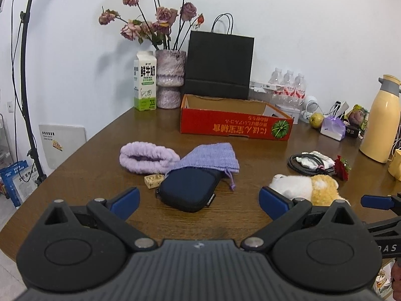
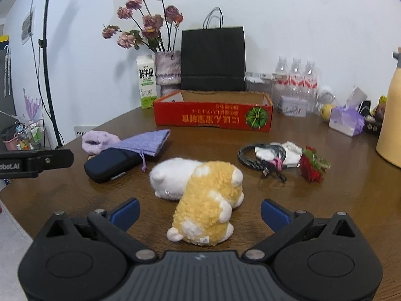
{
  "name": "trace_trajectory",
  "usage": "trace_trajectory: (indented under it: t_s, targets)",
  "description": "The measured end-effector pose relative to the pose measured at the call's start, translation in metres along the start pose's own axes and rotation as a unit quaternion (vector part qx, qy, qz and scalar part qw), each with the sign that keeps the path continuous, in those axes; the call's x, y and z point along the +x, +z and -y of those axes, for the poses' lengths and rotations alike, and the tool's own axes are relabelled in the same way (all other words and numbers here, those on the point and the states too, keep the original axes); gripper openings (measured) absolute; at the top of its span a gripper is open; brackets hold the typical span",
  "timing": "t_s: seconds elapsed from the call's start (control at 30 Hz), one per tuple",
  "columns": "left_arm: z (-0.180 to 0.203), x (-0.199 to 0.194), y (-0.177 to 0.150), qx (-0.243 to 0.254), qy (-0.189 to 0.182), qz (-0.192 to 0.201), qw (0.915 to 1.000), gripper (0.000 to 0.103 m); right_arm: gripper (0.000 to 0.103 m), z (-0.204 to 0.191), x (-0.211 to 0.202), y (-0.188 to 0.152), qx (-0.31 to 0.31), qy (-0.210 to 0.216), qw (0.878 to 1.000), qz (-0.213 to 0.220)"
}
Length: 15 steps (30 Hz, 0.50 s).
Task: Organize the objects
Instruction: 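Move the right tool to the white-and-yellow plush toy and grasp it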
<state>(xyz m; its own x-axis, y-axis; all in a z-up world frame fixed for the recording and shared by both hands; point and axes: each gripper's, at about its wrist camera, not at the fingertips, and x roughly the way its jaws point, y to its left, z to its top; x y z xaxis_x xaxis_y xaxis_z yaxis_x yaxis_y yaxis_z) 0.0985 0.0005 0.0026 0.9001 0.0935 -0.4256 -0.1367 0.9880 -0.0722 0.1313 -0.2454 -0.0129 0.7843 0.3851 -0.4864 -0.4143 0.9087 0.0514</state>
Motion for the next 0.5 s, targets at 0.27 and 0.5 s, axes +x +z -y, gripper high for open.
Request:
trace_trajectory:
  t_s: [0.27,0.5]
  targets:
    - [-0.003,0.011,-0.004,-0.003,0.003,-0.010,0.9999,0.103,0.100,0.001,0.030,0.002,0.023,-0.011,0.999,-0.019]
    - [-0.004,0.015,-0.004,-0.001,0.004,-0.017,0.9999,0.103,0.071,0.000,0.052,0.004,0.033,-0.019,0.999,-0.031]
